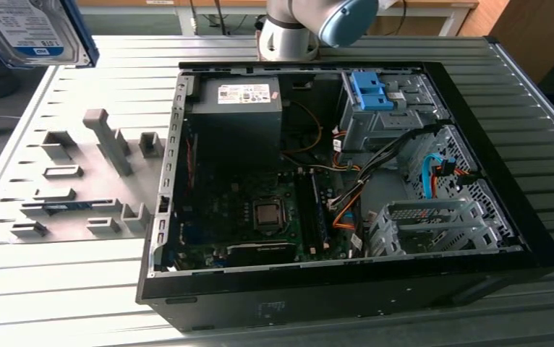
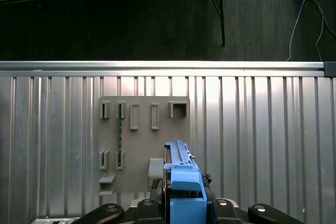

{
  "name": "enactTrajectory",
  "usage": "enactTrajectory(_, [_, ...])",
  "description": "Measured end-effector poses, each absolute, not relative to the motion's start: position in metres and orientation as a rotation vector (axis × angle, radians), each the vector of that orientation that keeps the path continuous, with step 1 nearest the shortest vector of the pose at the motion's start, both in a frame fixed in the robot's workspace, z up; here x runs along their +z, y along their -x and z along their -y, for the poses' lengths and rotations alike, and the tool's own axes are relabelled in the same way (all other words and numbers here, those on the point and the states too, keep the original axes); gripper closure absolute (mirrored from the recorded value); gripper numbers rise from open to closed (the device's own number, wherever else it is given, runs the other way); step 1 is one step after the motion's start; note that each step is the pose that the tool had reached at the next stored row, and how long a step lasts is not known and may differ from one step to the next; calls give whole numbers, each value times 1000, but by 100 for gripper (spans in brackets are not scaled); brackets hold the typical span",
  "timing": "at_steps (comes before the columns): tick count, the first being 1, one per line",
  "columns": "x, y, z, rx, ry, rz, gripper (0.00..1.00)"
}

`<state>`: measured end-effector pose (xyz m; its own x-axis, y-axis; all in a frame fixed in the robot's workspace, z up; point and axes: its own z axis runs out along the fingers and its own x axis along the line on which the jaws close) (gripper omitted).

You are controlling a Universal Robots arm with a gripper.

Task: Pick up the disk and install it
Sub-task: 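Pick up the disk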

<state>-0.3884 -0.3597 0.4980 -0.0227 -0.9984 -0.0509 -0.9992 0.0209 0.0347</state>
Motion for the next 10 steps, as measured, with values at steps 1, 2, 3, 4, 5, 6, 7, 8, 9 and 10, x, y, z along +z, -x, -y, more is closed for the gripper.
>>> enactTrajectory(1, [498, 387, 360, 95, 2188, -2236, 64])
enactTrajectory(2, [498, 386, 360, 95, 2188, -2236, 64])
enactTrajectory(3, [498, 385, 360, 95, 2188, -2236, 64])
enactTrajectory(4, [498, 384, 360, 95, 2188, -2236, 64])
enactTrajectory(5, [498, 383, 360, 95, 2188, -2236, 64])
enactTrajectory(6, [498, 382, 360, 95, 2188, -2236, 64])
enactTrajectory(7, [498, 382, 360, 95, 2188, -2236, 64])
enactTrajectory(8, [498, 381, 360, 95, 2188, -2236, 64])
enactTrajectory(9, [498, 380, 360, 95, 2188, -2236, 64])
enactTrajectory(10, [498, 379, 360, 95, 2188, -2236, 64])
